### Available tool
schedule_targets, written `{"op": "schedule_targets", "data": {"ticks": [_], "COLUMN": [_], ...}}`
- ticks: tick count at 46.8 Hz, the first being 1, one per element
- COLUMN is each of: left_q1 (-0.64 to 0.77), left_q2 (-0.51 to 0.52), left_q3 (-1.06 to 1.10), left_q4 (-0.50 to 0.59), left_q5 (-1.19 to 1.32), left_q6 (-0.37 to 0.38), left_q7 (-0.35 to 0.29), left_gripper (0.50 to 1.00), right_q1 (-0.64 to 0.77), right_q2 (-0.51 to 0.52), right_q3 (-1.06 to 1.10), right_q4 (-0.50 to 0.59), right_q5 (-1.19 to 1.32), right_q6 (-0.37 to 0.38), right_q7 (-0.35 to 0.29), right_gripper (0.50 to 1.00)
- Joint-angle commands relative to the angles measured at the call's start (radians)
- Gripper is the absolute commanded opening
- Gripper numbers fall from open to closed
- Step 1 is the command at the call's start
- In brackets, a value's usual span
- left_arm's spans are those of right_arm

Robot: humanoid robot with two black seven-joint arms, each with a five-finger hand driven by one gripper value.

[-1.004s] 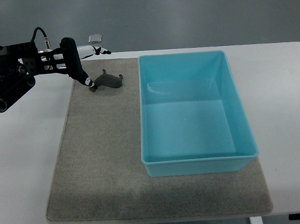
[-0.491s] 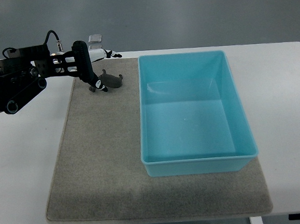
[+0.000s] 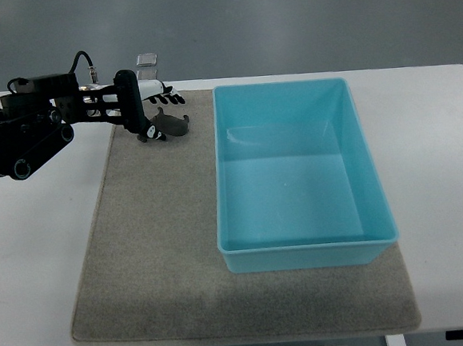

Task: Place brown hippo in blue box with left hand
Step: 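Close the left hand fingers around the brown hippo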

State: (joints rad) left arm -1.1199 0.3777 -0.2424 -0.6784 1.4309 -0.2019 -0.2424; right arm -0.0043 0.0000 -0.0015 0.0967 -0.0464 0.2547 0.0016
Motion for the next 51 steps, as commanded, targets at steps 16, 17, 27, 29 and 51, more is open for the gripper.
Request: {"op": "schedule_targets", "data": {"ticks": [16,17,27,29,51], "left_q1": [0.020,0.020,0.020,0.020,0.020], "left_q2": [-0.029,-0.029,-0.029,-0.028,-0.029], "left_q3": [0.002,0.002,0.003,0.003,0.002], "left_q4": [0.037,0.037,0.037,0.037,0.034], "left_q5": [0.013,0.013,0.016,0.020,0.056], "left_q6": [0.007,0.006,0.006,0.006,0.006], "left_q7": [0.002,0.002,0.002,0.002,0.002], "left_gripper": [0.827,0.825,0.701,0.673,0.559], "right_q1": [0.000,0.000,0.000,0.000,0.000], "right_q2": [0.000,0.000,0.000,0.000,0.000], "right_q3": [0.000,0.000,0.000,0.000,0.000], "right_q4": [0.000,0.000,0.000,0.000,0.000], "right_q5": [0.000,0.000,0.000,0.000,-0.001], "right_q6": [0.000,0.000,0.000,0.000,0.000], "right_q7": [0.000,0.000,0.000,0.000,0.000], "right_gripper": [0.936,0.936,0.936,0.936,0.936]}}
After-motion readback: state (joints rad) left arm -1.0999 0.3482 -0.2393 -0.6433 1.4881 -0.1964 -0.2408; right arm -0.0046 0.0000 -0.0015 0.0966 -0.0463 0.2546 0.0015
